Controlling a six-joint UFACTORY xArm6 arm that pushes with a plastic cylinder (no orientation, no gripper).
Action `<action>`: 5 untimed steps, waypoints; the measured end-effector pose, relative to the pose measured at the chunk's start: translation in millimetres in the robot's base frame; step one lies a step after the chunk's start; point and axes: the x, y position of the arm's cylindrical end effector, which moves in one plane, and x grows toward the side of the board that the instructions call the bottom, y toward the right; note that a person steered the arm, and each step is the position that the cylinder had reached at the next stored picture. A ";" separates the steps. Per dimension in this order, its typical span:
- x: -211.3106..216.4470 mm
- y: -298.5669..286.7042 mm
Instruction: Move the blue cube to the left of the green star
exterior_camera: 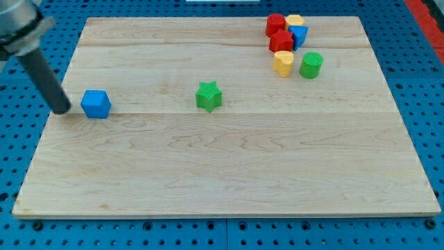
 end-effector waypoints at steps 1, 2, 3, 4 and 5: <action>3.2 48.8; -30.2 65.4; -42.4 59.4; -63.2 32.5; -70.8 47.3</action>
